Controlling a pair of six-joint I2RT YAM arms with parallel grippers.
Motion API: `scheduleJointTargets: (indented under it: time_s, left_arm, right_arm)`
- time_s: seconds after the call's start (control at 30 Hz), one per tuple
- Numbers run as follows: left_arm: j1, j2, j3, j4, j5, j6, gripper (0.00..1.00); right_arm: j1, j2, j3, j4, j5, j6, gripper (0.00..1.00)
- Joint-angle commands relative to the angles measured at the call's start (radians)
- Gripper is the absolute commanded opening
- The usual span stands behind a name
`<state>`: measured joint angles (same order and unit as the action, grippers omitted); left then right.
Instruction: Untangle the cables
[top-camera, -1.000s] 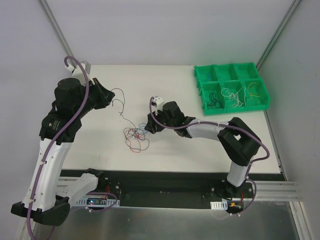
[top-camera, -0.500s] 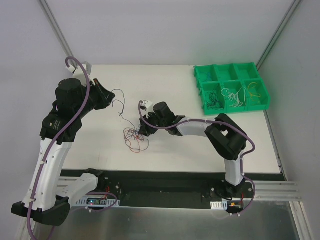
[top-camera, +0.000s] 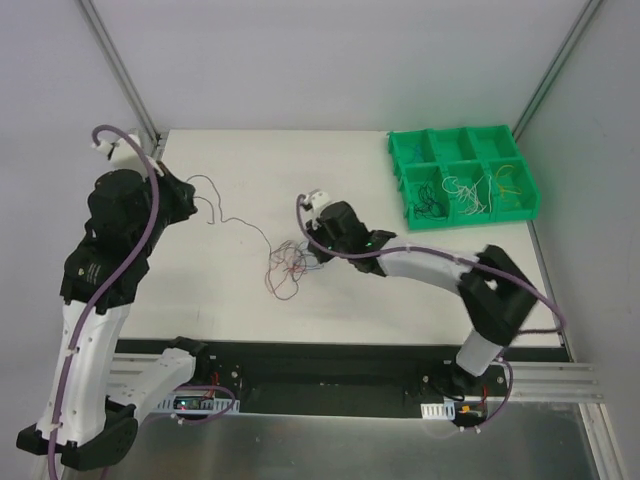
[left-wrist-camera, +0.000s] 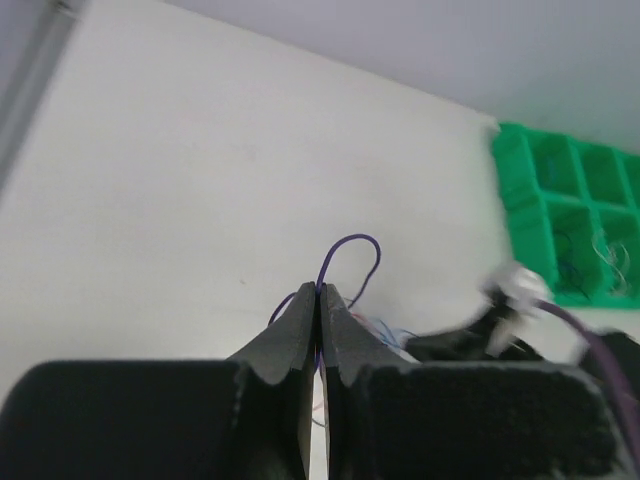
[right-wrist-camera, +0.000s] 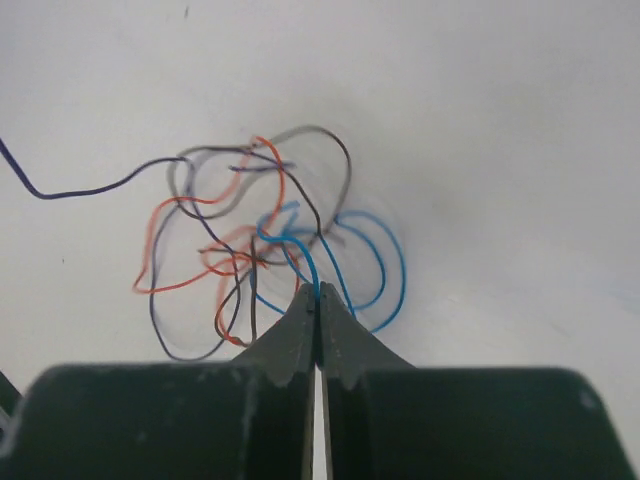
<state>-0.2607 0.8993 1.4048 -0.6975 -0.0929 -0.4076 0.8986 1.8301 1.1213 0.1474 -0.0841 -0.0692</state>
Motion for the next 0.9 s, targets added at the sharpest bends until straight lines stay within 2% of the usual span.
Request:
scheduleJointTargets:
  time_s: [0.0,0.1,0.17,0.23,0.37,0.5,0.6,0.77,0.87]
  left_arm:
    - [0.003,-0.108,0.091,-0.025,-0.431,0.076,0.00]
    - [0.003,-0.137,0.103,-0.022,-0.579,0.098,0.00]
    - [0.003,-0.137,0.105,-0.017,-0.596,0.113,0.00]
    - [0.002,-0.132,0.092,-0.002,-0.556,0.119,0.00]
    - [0.003,-0.100,0.048,0.049,-0.368,0.113,0.00]
    - [0.003,-0.022,0.013,0.052,-0.213,0.066,0.00]
    - [0.003,0.085,-0.047,0.053,-0.024,0.024,0.00]
    - [0.009,0.298,-0.144,0.076,0.356,-0.059,0.00]
    - [0.008,0.377,-0.225,0.186,0.554,-0.105,0.02]
  right_arm:
    - [-0.029,-0.406,-0.060,-0.124,0.400,-0.009,0.00]
    - [-0.065,-0.578,-0.109,-0.190,0.517,-0.014,0.00]
    - [-0.101,-0.662,-0.138,-0.215,0.508,-0.004,0.00]
    - [-0.138,-0.719,-0.153,-0.232,0.443,0.023,0.00]
    - [-0.152,-0.730,-0.102,-0.259,0.290,0.000,0.00]
    - [-0.152,-0.745,-0.026,-0.313,0.274,0.003,0.00]
    - [-0.150,-0.762,0.033,-0.307,0.204,0.023,0.00]
    - [-0.150,-0.726,0.190,-0.293,-0.012,0.104,0.00]
    - [-0.148,-0.707,0.288,-0.278,-0.058,0.143,0.00]
